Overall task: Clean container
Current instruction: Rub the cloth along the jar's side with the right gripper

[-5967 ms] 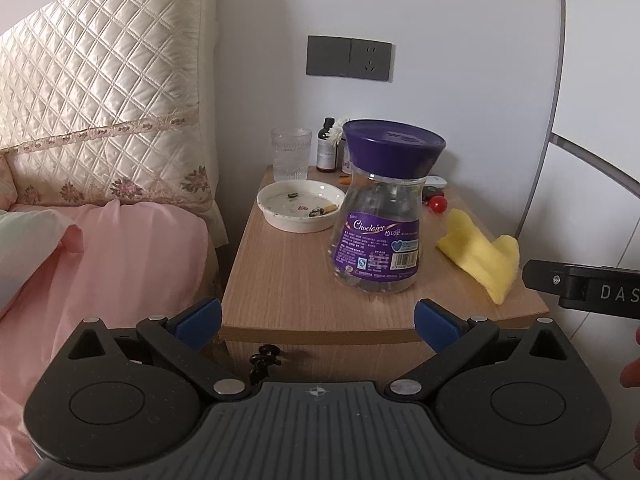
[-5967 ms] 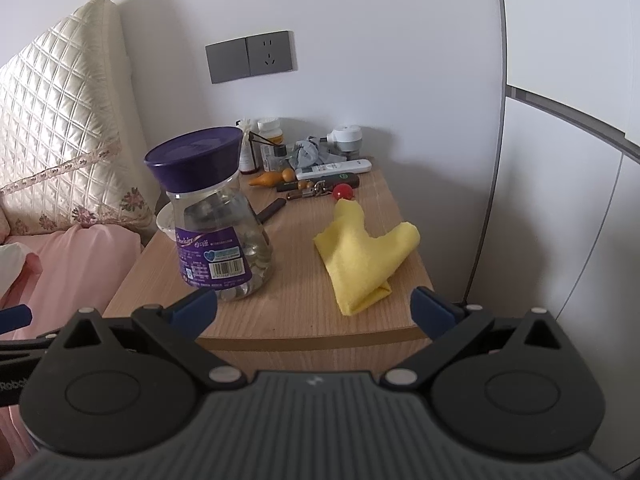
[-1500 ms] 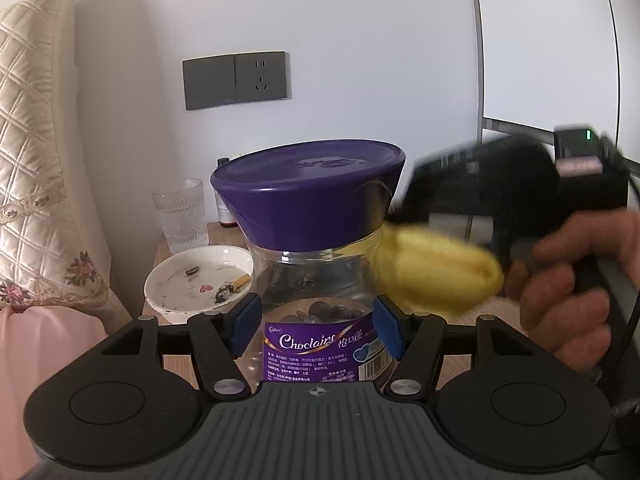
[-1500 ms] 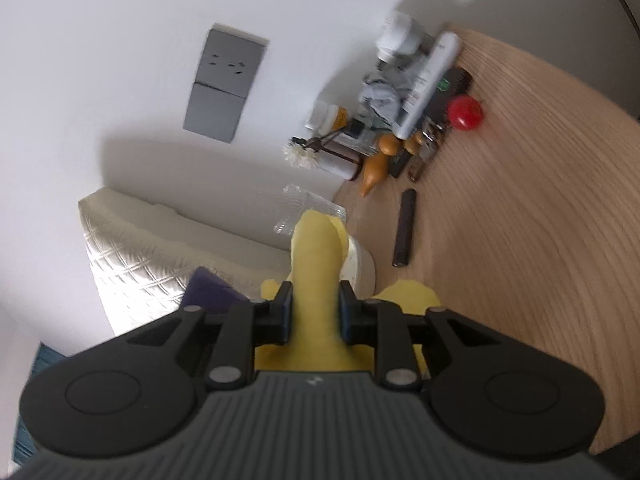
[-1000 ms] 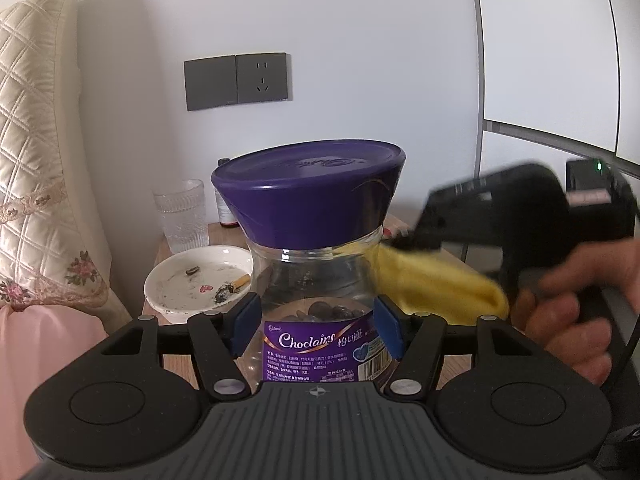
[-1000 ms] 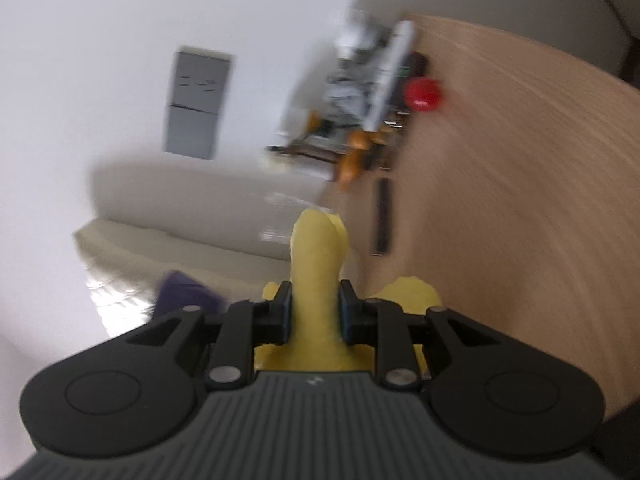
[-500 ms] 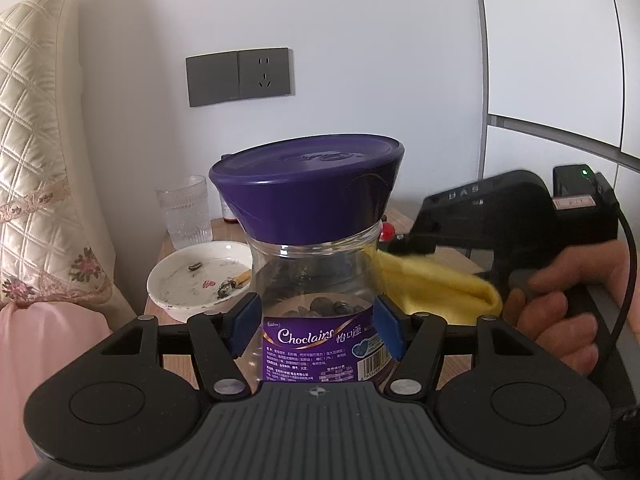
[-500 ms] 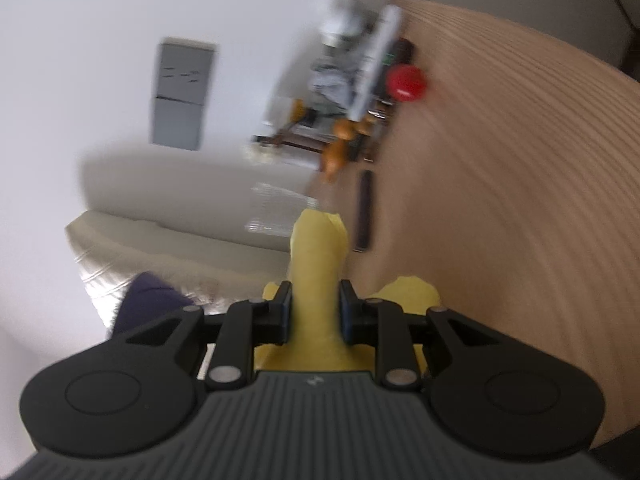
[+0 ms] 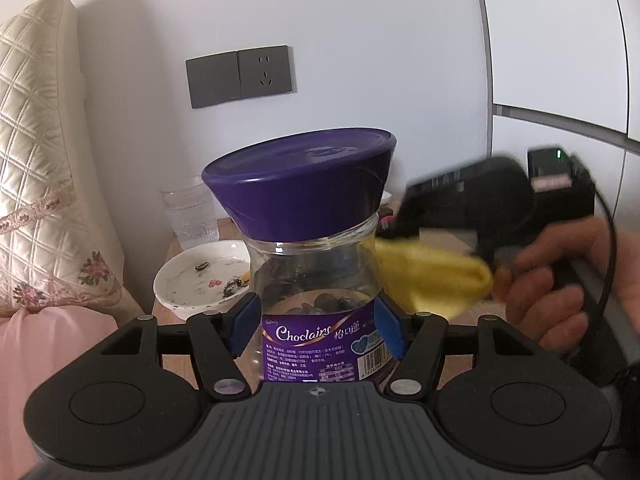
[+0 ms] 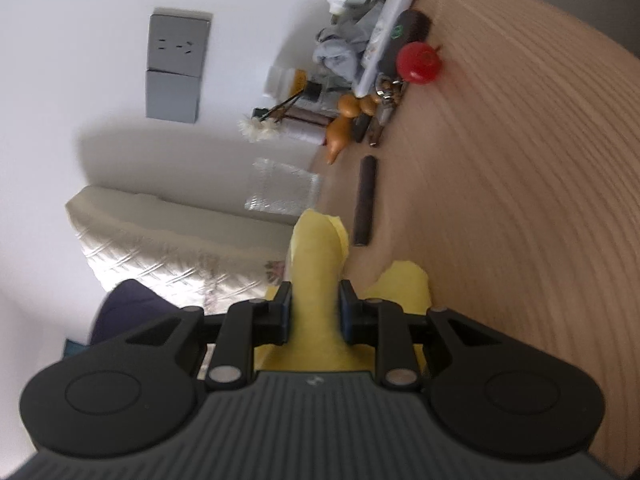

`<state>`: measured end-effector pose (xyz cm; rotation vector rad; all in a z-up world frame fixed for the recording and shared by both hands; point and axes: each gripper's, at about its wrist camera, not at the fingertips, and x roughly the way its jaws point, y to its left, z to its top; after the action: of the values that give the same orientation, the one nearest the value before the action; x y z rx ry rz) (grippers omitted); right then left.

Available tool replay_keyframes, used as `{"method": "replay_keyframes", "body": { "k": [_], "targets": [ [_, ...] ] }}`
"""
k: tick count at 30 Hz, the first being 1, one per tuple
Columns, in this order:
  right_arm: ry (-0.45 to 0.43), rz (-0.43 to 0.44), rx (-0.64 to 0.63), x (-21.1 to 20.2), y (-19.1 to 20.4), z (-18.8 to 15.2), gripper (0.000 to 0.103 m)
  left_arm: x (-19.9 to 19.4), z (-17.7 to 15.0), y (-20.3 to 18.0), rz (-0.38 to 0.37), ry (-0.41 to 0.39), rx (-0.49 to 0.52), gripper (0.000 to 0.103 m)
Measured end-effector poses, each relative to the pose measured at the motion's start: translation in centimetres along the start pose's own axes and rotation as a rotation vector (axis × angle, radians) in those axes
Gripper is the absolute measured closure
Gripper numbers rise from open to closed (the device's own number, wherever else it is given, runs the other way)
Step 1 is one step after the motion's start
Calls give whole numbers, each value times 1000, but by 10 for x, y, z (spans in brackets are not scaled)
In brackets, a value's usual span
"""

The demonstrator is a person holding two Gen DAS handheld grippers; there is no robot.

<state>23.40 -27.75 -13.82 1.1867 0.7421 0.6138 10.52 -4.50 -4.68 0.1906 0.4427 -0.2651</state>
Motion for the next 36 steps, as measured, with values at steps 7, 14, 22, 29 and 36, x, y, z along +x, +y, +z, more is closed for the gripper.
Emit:
{"method": "replay_keyframes", "body": {
  "k": [7, 14, 22, 29, 36],
  "targets": [
    [35, 86, -18, 2, 4, 5, 77, -1, -1, -2, 4, 13, 7, 36],
    [55, 130, -54, 3, 19, 9, 77, -1, -1, -2, 2, 15, -1, 36],
    [-3, 32, -11, -10, -4, -4, 77, -1, -1, -1, 2, 14, -7, 36],
    [-57, 49, -89, -20, 29, -17, 77, -2, -1, 2, -5, 13, -34, 36],
    [-130, -47, -11, -33, 6, -42, 77, -2, -1, 6, -19, 21, -74, 36]
  ]
}}
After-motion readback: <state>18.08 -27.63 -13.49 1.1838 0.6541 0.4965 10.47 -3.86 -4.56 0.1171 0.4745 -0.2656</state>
